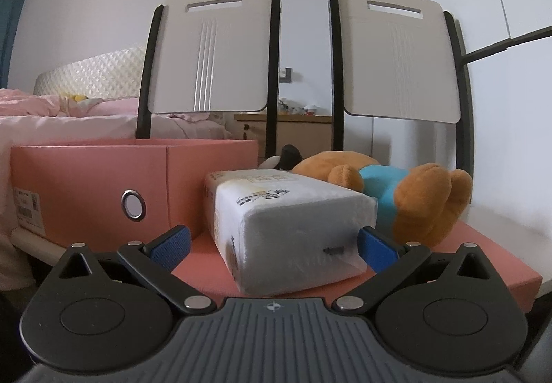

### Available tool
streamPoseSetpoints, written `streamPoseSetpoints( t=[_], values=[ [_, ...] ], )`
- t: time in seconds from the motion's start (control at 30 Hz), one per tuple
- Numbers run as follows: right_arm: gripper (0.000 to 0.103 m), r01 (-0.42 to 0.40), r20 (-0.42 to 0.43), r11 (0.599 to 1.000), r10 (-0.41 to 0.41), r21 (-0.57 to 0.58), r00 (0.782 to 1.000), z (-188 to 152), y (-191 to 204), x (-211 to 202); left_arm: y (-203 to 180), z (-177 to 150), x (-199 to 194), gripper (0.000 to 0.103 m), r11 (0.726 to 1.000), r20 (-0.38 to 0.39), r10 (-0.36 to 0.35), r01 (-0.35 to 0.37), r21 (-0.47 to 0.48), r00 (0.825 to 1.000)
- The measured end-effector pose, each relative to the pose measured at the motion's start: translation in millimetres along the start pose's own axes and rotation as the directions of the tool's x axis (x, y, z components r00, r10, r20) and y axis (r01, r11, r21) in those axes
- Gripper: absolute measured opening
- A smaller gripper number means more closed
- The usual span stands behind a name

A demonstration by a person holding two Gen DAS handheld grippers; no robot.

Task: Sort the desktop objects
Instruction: 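Close the left tool on the white tissue pack and lift it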

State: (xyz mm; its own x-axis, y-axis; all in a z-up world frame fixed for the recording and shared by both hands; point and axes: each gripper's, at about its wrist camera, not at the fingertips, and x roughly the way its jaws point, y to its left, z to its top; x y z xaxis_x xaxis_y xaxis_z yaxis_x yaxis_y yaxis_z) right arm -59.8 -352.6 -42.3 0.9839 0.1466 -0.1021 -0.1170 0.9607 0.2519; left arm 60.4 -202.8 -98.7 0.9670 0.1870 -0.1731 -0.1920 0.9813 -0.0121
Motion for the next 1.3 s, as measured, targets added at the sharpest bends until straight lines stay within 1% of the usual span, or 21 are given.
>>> streamPoseSetpoints(
  t=[0.17, 0.3, 0.43, 0.5, 0.57, 0.67, 0.77, 0.87, 1.0, 1.3],
  values=[
    [0.103, -0.01, 0.002, 1.0, 0.01, 0.006, 1.0, -1.2, 0.3, -1.1, -5.4, -1.8, -0.2, 0.103, 1.0, 0.01, 0.013, -0.013, 0.014, 1.0],
    [0.103, -0.011, 0.004, 1.0, 0.011, 0.011, 1.0, -1.3, 0.5, -1.5, 3.9, 0.2, -2.5, 0.103, 1.0, 0.018, 0.023, -0.023, 0.001, 1.0],
    [0.103, -0.015, 0.005, 1.0, 0.015, 0.012, 1.0, -1.5, 2.4, -1.5, 17.1, 0.3, -9.2, 0.103, 0.998, 0.036, 0.055, -0.055, -0.007, 0.998],
    [0.103, -0.017, 0.007, 1.0, 0.017, 0.013, 1.0, -1.3, 3.1, -1.7, 23.4, -0.3, -11.0, 0.103, 0.998, 0.035, 0.066, -0.066, -0.016, 0.997],
    [0.103, -0.018, 0.009, 1.0, 0.018, 0.014, 1.0, -1.2, 3.6, -1.7, 25.7, -1.1, -9.9, 0.103, 0.998, 0.015, 0.055, -0.054, -0.03, 0.998],
    [0.103, -0.018, 0.009, 1.0, 0.018, 0.012, 1.0, -1.3, 4.2, -2.4, 20.0, -2.4, -9.7, 0.103, 0.999, -0.006, 0.016, -0.017, -0.036, 1.0],
    [0.103, -0.014, 0.012, 1.0, 0.014, 0.016, 1.0, -1.4, 1.5, -3.9, 11.2, -2.2, -9.4, 0.103, 1.0, 0.006, 0.016, -0.016, -0.027, 1.0],
    [0.103, -0.014, 0.017, 0.999, 0.014, 0.03, 1.0, -1.2, -2.5, -5.8, 4.4, -0.9, -3.6, 0.103, 0.999, -0.01, 0.025, -0.025, -0.04, 1.0],
    [0.103, -0.029, 0.02, 0.999, 0.028, 0.038, 0.999, -0.9, -5.2, -8.1, -4.7, 0.8, 1.2, 0.103, 0.997, -0.007, 0.051, -0.051, -0.054, 0.999],
    [0.103, -0.04, 0.023, 0.998, 0.039, 0.056, 0.999, -1.3, -9.4, -11.1, -24.1, 1.9, 9.9, 0.103, 0.994, -0.008, 0.098, -0.098, -0.04, 0.995]
  ],
)
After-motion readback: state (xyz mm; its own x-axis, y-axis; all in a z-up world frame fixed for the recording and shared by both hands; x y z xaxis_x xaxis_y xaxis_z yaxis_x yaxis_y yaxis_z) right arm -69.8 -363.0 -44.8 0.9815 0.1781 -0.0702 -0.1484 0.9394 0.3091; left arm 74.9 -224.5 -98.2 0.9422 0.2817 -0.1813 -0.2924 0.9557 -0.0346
